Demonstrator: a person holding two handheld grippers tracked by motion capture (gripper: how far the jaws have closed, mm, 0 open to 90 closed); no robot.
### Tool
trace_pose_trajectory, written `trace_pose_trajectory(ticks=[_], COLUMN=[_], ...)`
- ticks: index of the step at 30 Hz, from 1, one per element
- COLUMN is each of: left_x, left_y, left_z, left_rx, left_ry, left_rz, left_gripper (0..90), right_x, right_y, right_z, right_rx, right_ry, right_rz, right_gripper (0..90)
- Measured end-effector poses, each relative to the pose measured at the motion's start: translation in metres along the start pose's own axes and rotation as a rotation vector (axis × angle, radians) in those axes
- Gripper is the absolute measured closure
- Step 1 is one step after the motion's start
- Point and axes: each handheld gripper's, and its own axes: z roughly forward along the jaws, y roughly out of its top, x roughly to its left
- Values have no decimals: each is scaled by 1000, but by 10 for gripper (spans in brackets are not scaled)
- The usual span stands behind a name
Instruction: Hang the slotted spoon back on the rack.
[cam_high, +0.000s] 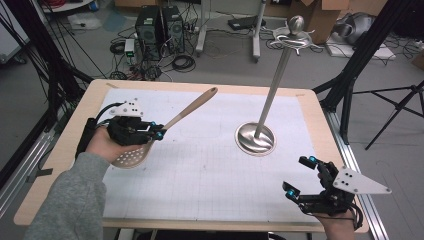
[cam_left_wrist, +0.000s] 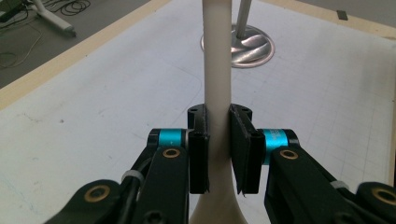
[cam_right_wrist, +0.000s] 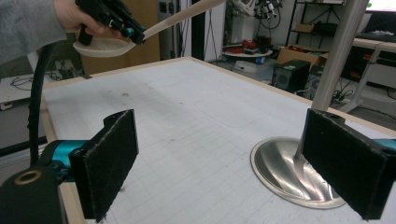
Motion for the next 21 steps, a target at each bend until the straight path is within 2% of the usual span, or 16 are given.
trace_pose_trajectory(ticks=[12, 17, 21], left_x=[-8, -14, -17], left_y=[22, 36, 42], left_z=[2, 2, 2], left_rx=[-33, -37, -37], left_ry=[-3, -3, -5], left_rz=[0, 15, 25], left_gripper=[778, 778, 778], right_x=[0, 0, 0], right_y=[2, 3, 4], right_z=[-5, -8, -9], right_rx=[-19, -29, -33], right_ry=[-4, -5, -5], right_rz=[6, 4, 4], right_gripper=[101, 101, 101])
